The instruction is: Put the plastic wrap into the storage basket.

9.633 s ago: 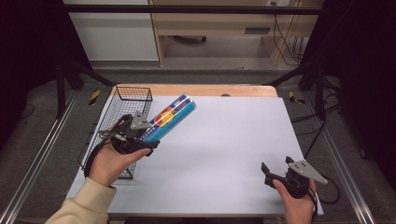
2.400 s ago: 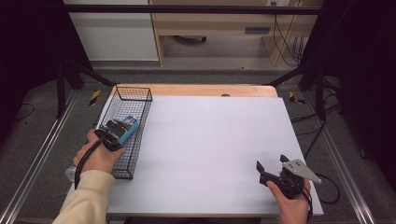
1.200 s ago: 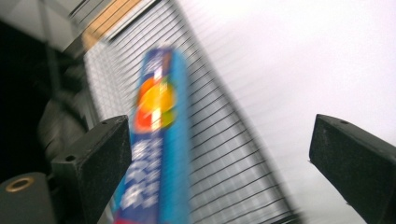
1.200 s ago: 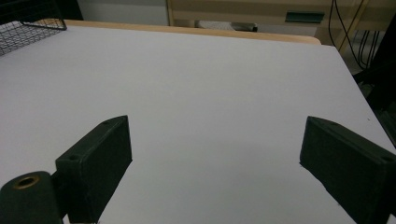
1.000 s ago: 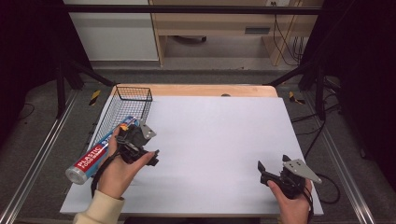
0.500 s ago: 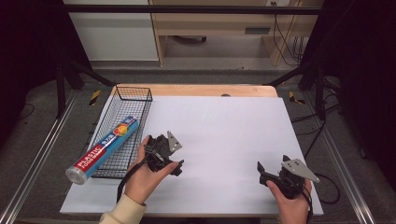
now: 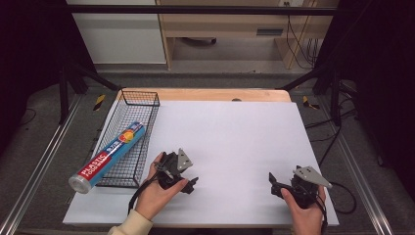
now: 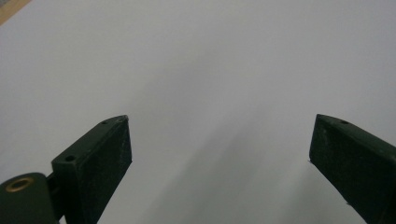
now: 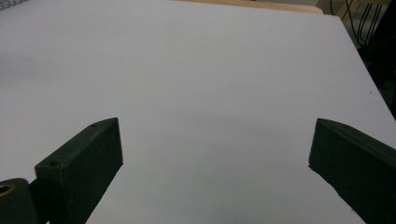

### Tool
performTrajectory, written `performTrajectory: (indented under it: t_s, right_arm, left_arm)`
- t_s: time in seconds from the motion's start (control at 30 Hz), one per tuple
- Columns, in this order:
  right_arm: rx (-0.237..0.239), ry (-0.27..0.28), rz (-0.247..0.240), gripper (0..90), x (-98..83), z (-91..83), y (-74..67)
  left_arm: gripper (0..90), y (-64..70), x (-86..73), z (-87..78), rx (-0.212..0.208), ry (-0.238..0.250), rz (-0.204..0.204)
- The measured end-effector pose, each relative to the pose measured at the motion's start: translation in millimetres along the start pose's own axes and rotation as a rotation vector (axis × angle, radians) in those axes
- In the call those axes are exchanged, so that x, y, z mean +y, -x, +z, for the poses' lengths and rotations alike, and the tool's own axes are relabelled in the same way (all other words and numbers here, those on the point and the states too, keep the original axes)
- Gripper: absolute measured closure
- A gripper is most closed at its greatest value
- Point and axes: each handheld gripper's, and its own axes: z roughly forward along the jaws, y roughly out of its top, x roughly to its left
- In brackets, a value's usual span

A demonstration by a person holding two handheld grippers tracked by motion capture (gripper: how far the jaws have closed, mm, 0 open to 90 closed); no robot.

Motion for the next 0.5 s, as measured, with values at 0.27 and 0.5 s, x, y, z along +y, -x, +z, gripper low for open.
performTrajectory:
  t_s: [0.27,0.5]
  right_arm:
    - [0.010,-0.022,0.005,3.5,-1.6,1.8,2.2]
    - [0.020,-0.037,0.006,3.7,-2.6,2.7,2.6]
  left_arm:
    - [5.3,-1.0,-21.0,3.8,-0.071,0.022,-0.036]
    - [5.4,-0.1,-29.1,3.6,-0.107,0.019,-0.074]
